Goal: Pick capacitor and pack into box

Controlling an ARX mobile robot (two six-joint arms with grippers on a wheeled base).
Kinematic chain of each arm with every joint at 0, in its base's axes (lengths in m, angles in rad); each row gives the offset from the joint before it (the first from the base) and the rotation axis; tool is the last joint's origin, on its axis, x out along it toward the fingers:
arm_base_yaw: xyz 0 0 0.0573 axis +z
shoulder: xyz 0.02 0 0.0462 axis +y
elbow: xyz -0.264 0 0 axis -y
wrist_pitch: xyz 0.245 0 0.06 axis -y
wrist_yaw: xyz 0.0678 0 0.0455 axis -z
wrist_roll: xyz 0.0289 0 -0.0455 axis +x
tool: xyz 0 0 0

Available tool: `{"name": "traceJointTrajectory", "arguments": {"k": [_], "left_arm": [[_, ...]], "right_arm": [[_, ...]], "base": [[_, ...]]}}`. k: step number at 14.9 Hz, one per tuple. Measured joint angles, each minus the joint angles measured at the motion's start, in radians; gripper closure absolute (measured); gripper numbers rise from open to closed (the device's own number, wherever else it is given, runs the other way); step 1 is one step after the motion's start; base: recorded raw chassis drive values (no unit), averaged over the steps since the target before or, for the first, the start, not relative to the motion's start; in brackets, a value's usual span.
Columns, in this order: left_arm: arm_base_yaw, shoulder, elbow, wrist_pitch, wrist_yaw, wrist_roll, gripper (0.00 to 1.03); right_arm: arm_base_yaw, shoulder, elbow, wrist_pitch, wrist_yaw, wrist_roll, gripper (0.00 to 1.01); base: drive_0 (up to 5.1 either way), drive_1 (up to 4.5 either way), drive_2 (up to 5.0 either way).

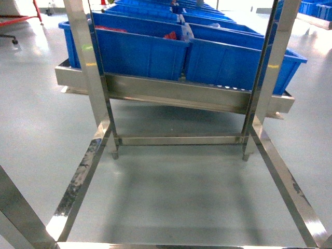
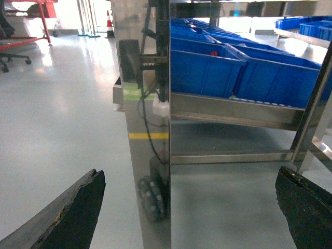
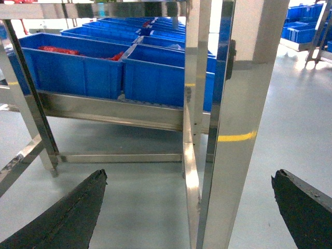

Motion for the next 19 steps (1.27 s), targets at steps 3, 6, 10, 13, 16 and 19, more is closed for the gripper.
{"name": "traceJointTrajectory", "arguments": {"k": [3,6,10,13,16,19], "left_arm": [[0.000,0.000,0.000,0.000,0.000,0.000,0.05],[0.000,0.000,0.000,0.000,0.000,0.000,0.05],[0.000,0.000,0.000,0.000,0.000,0.000,0.05],[0.000,0.000,0.000,0.000,0.000,0.000,0.05],[0.000,0.000,0.000,0.000,0.000,0.000,0.05],[0.000,0.000,0.000,0.000,0.000,0.000,0.05]], "right_arm": [[0.000,0.000,0.000,0.000,0.000,0.000,0.03],[0.000,0.000,0.000,0.000,0.000,0.000,0.03],[0.000,0.000,0.000,0.000,0.000,0.000,0.03],[0.000,0.000,0.000,0.000,0.000,0.000,0.03],[0.000,0.000,0.000,0.000,0.000,0.000,0.03],[0.000,0.000,0.000,0.000,0.000,0.000,0.03]], "base": [[0.0,0.00,0.0],[0.0,0.00,0.0],[0.0,0.00,0.0],[0.0,0.00,0.0],[0.0,0.00,0.0],[0.0,0.00,0.0]]}}
